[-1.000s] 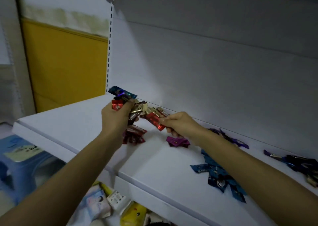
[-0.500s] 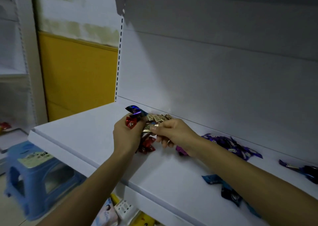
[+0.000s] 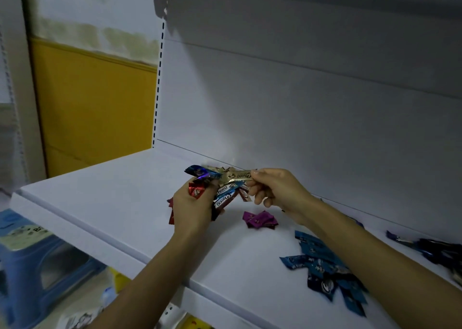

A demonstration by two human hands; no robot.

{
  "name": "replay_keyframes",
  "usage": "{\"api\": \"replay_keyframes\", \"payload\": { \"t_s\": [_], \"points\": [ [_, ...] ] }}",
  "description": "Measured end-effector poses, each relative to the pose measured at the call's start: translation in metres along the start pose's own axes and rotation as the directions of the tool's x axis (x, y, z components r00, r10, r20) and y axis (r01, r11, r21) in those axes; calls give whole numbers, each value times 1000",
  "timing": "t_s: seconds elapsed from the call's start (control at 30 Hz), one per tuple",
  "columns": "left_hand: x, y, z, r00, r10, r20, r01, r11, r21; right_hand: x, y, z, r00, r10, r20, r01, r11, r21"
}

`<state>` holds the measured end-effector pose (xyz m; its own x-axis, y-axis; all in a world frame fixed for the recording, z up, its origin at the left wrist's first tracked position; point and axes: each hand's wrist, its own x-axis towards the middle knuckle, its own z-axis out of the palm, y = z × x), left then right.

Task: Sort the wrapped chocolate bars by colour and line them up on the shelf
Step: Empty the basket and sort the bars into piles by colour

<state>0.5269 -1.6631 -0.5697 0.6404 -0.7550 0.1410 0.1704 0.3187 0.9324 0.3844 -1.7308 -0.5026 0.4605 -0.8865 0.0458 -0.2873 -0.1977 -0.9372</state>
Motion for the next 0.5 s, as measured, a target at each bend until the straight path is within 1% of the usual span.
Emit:
{"api": "replay_keyframes", "payload": {
  "t_s": [0.13,0.2,0.27,0.3,0.37,0.43,0.47,0.5],
  "points": [
    [-1,-1,-1,999,-31,18,32,999,-23,21,-1,3,988,94,-119,-77,987,139],
    [-3,-1,-1,998,-40,43,42,999,-30,31,-4,5,978,172,-117,-157,979,127],
    [-3,-1,-1,996,-48,71,51,998,-39,35,-7,9,976,198,-85,-194,979,60],
    [-3,0,-1,995,-53,84,57,998,-37,34,-9,11,985,165,-57,-164,986,26],
    [-3,1,1,991,-56,121,59,998,-23,27,-13,14,999,10,33,-8,998,-63],
    [-6,3,6,984,-29,178,32,999,-13,14,-17,16,973,-138,185,164,978,-129],
    [-9,3,10,977,-7,213,9,1000,-7,8,-18,15,954,-178,241,213,968,-130],
    [-12,4,14,969,10,246,-10,1000,-1,4,-19,11,947,-197,253,233,965,-121]
  ]
}}
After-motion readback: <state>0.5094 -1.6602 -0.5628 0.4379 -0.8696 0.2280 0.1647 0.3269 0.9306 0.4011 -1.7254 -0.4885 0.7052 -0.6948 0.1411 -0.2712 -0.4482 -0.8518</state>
